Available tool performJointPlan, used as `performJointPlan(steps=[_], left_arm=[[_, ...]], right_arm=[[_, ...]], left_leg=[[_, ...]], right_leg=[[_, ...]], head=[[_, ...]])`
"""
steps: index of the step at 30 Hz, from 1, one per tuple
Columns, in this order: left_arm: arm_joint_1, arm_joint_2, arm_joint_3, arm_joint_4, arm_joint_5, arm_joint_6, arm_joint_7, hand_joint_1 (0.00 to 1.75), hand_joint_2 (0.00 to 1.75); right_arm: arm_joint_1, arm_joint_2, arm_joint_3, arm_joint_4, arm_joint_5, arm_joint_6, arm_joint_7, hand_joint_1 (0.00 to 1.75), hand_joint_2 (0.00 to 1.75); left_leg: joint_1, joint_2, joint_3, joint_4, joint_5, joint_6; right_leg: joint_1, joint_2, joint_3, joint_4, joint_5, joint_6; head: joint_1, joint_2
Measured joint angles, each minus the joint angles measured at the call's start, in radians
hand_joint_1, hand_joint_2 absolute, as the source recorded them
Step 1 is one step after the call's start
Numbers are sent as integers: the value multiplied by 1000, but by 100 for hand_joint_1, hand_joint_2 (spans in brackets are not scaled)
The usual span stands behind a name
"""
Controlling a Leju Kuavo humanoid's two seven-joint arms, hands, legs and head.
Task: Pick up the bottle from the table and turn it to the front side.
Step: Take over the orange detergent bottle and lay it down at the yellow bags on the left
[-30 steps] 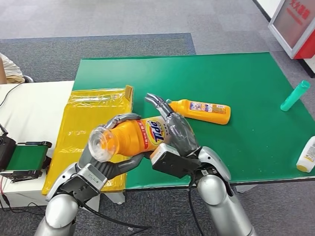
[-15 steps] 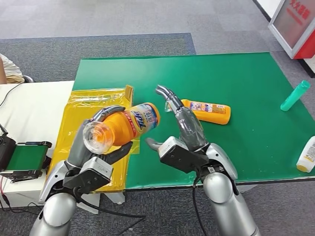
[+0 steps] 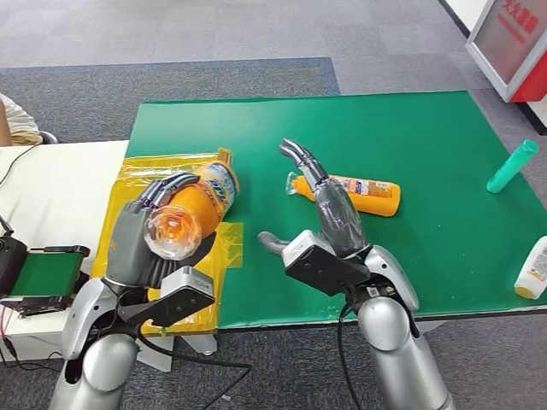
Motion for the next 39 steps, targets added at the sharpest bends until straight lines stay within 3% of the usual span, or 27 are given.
performJointPlan(steps=[9, 20, 30, 33, 36, 39], left_arm=[[0, 0, 3, -2, -37, 9, 9, 175, 175], [-16, -1, 37, 56, -503, 80, 112, 175, 175], [-29, 0, 52, 101, -531, 79, 128, 175, 175], [-47, 23, 38, 124, -532, 78, 209, 175, 175], [-89, 74, -12, 184, -533, 77, 327, 175, 175], [-128, 116, -72, 258, -533, 69, 383, 175, 175]], right_arm=[[-1, 1, -5, -3, 0, -1, 1, 0, 175], [-23, 19, -35, -54, -62, 14, 18, 0, 175], [-30, 23, -55, -99, -87, 29, 16, 0, 175], [-25, 23, -56, -122, -176, 61, -12, 0, 175], [-7, 23, -55, -183, -359, 130, -52, 0, 175], [18, 18, -50, -263, -482, 180, -85, 0, 175]], left_leg=[[0, 0, 0, 0, 0, 0], [0, 0, 0, 0, 0, 0], [0, 0, 0, 0, 0, 0], [0, 0, 0, 0, 0, 0], [0, 0, 0, 0, 0, 0], [0, 0, 0, 0, 0, 0]], right_leg=[[0, 0, 0, 0, 0, 0], [0, 0, 0, 0, 0, 0], [0, 0, -1, 0, 0, 0], [0, 0, -2, 0, 0, 0], [0, 0, -2, 0, 0, 0], [0, 0, -2, 0, 0, 0]], head=[[0, 0], [0, 0], [0, 0], [0, 0], [0, 0], [0, 0]])
